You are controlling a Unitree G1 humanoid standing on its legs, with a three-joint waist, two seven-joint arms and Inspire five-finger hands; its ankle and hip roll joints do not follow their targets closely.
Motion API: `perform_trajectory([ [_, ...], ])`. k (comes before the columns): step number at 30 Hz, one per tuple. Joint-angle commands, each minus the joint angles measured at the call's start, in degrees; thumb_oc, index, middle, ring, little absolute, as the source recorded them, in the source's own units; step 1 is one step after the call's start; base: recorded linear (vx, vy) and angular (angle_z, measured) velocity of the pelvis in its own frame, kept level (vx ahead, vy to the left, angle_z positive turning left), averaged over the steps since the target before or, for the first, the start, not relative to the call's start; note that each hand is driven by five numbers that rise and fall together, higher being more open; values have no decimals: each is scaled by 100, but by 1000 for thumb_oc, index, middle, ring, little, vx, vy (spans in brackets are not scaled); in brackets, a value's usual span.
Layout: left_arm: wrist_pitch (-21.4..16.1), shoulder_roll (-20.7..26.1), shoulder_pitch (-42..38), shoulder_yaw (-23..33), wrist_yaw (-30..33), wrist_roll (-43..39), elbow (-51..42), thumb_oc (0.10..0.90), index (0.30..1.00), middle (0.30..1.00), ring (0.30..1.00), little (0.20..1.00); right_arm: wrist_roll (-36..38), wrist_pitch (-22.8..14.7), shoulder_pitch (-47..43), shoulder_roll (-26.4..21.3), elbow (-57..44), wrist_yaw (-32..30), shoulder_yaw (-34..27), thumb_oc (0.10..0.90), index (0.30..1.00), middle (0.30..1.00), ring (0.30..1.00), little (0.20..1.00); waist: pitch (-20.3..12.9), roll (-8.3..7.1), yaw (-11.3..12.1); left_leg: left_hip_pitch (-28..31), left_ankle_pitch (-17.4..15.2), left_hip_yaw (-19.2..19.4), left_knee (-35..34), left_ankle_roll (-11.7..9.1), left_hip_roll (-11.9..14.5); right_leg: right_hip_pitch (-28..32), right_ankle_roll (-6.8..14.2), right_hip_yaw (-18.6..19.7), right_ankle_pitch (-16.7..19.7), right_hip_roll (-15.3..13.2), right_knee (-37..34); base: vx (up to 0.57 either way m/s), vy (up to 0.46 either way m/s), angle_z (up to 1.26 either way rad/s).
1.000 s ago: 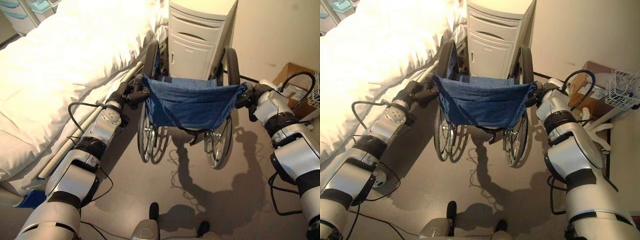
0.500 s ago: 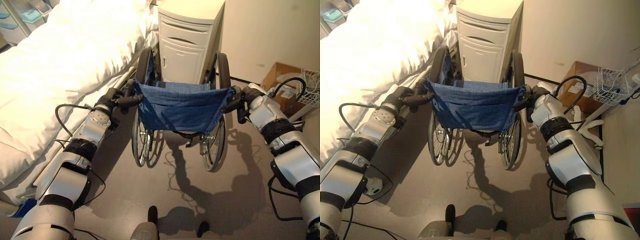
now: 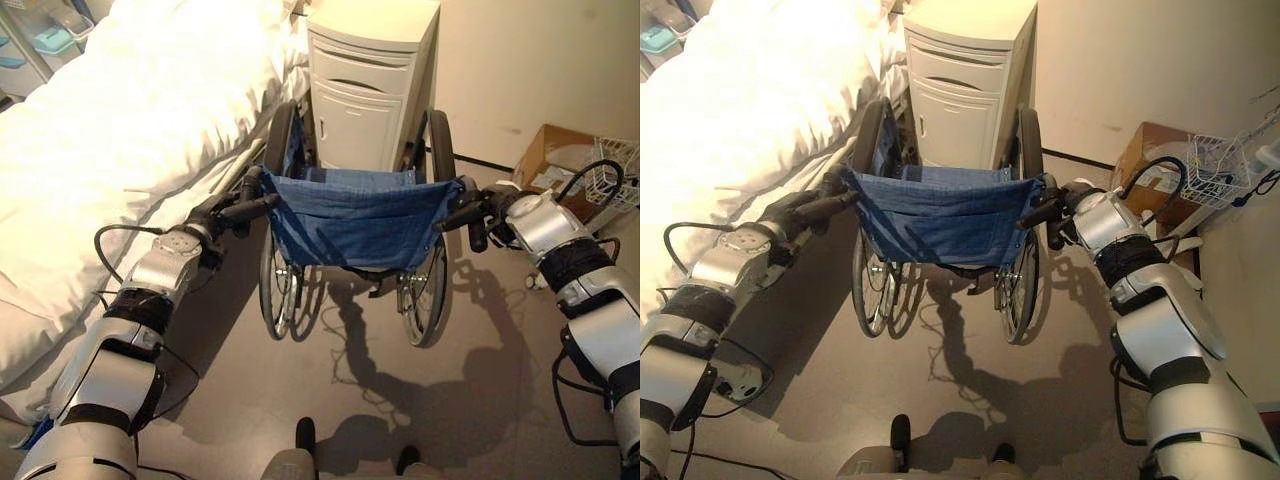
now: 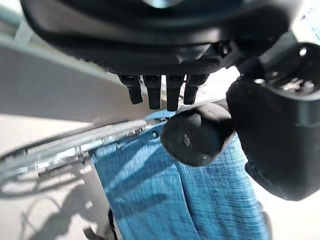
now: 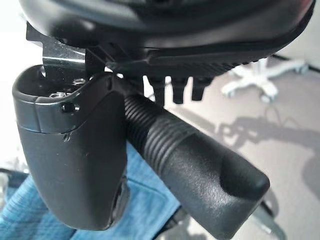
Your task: Push the wheelchair next to the bed
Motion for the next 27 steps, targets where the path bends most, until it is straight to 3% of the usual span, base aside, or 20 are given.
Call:
perform_trajectory([
  [1, -314, 336, -390, 141, -107, -519, -220, 800, 900, 900, 900, 900, 609, -744, -519, 78, -543, -309, -120, 800, 900, 900, 900, 900, -111, 111, 229, 511, -450, -25, -46, 133, -325, -336, 34, 253, 561, -22, 510, 0, 0, 0],
  [7, -324, 283, -346, 346, -122, -1327, -191, 800, 900, 900, 900, 900, 1452, -1052, -468, 44, -556, -709, -397, 800, 900, 900, 900, 900, -183, 90, 222, 556, -495, -24, -46, 158, -329, -310, 28, 224, 487, 11, 523, -1, -22, 0],
  [11, -366, 238, -180, 508, -179, -1568, -112, 800, 900, 900, 900, 900, 1504, -1144, -336, -48, -673, -845, -602, 800, 900, 900, 900, 900, -204, 79, 199, 565, -511, -22, -46, 159, -326, -279, 17, 231, 456, 42, 482, -5, -27, 0],
  [20, -474, 378, -159, 628, -75, -2115, 228, 800, 900, 900, 900, 900, 2077, -1443, -353, -363, -376, -530, -698, 800, 900, 900, 900, 900, -193, 24, 164, 580, -525, 12, -46, 151, -292, -271, 0, 249, 407, 94, 463, -7, -19, 0],
  [27, -927, 522, -66, 873, -6, -2623, 409, 800, 900, 900, 900, 900, 3001, -1661, -125, -491, -592, -368, -953, 800, 900, 900, 900, 900, -221, -21, 110, 585, -517, 47, -46, 121, -264, -227, -18, 260, 408, 146, 413, 0, 0, 0],
])
